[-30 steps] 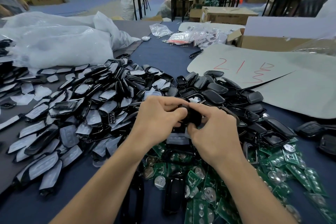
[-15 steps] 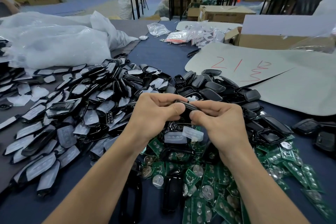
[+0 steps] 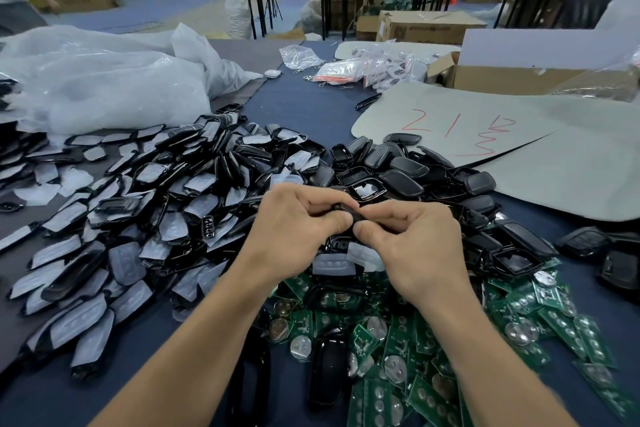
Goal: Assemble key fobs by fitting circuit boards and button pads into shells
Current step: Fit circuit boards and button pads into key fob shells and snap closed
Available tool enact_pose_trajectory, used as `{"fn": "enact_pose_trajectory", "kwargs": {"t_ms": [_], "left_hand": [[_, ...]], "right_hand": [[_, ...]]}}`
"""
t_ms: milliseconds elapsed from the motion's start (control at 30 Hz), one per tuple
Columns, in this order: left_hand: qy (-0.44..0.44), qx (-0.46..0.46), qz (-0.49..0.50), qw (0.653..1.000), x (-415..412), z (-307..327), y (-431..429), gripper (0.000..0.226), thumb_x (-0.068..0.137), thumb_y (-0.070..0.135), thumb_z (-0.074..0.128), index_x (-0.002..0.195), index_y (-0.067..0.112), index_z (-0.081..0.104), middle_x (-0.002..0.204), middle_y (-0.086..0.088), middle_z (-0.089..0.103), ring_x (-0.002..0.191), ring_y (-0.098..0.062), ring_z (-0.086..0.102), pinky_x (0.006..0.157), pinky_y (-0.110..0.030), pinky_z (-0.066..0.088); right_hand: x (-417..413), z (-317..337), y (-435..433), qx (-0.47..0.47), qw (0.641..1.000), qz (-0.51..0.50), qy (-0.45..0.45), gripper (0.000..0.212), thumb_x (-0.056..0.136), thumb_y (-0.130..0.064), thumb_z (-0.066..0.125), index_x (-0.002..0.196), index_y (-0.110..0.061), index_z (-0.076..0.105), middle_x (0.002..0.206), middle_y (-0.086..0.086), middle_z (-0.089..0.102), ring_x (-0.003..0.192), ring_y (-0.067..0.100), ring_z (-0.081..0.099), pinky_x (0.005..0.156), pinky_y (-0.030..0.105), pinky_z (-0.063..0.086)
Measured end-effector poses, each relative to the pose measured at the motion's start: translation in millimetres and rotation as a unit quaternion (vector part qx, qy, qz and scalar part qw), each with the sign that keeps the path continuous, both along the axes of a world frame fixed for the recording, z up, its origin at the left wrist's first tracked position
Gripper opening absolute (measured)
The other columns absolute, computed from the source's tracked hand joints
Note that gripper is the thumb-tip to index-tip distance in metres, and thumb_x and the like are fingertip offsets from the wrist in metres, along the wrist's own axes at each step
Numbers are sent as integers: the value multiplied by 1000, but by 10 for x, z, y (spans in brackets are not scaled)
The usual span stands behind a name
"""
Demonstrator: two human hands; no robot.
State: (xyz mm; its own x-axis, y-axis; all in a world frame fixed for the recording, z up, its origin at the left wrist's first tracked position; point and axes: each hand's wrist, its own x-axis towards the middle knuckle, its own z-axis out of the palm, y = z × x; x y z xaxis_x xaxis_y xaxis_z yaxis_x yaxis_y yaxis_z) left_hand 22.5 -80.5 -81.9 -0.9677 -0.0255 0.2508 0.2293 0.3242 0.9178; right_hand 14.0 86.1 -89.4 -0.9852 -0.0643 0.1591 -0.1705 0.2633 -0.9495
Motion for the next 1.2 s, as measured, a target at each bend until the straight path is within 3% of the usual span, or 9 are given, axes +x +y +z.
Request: {"fn": "enact_pose_trajectory", "kwargs": {"t_ms": [100,233,333,500,633,900,1067,1133,1200], "left_hand": [[-33,127,34,991,11,9,49,16,85,13,82,90,28,85,87,1,82,77,-10,77,67,-20,58],[-90,197,32,976,11,-26,198,20,91,34,73,92,18,85,91,-6,81,82,-18,74,86,-43,62],[-95,231,48,967,28,-26,292,33,85,47,67,88,19,85,85,-3,80,74,-14,71,69,-30,61],[-96,278,73,953,40,-34,341,43,105,31,55,77,16,84,82,-9,80,72,-14,75,57,-19,56],[-109,293,66,948,30,-39,314,45,107,28,54,78,12,84,84,-14,79,69,-16,74,52,-18,52],[-126,274,52,952,1,-35,194,64,111,47,33,101,8,83,105,-11,81,104,-30,76,86,-42,58],[-124,273,55,953,18,-40,178,50,108,39,44,104,5,81,108,-15,79,109,-36,74,102,-56,54],[-121,267,55,955,0,-29,163,41,106,31,51,98,7,83,104,-18,79,106,-39,74,100,-55,56],[-114,215,53,968,-21,-29,163,39,107,30,53,92,14,85,96,-13,81,98,-30,77,92,-44,61]], "right_hand": [[18,9,-57,-153,986,-3,-60,18,83,-6,83,80,-24,82,76,-1,79,68,11,75,63,23,58],[72,-9,-197,-316,937,-19,-147,14,89,-1,74,83,-12,81,75,6,78,62,11,72,58,22,57],[87,-19,-262,-352,922,-20,-160,13,91,0,71,86,-8,80,77,9,79,66,13,73,58,21,58],[102,-71,-289,-338,929,-19,-150,9,87,3,74,94,0,79,85,15,79,66,19,70,63,27,62],[128,-66,-282,-339,930,-3,-145,18,88,6,73,82,-9,82,86,14,80,69,20,73,62,26,61],[105,13,-247,-324,936,18,-134,18,91,2,70,86,-11,81,90,13,80,79,22,77,67,26,62],[85,-3,-214,-338,931,37,-136,17,90,3,71,89,-10,82,93,13,80,83,23,78,69,26,62],[87,-8,-186,-314,935,81,-142,24,88,8,71,89,-12,82,92,14,80,84,24,78,70,28,63],[66,11,-142,-207,959,130,-140,30,86,12,70,90,-14,82,91,13,80,87,28,78,75,33,65]]}}
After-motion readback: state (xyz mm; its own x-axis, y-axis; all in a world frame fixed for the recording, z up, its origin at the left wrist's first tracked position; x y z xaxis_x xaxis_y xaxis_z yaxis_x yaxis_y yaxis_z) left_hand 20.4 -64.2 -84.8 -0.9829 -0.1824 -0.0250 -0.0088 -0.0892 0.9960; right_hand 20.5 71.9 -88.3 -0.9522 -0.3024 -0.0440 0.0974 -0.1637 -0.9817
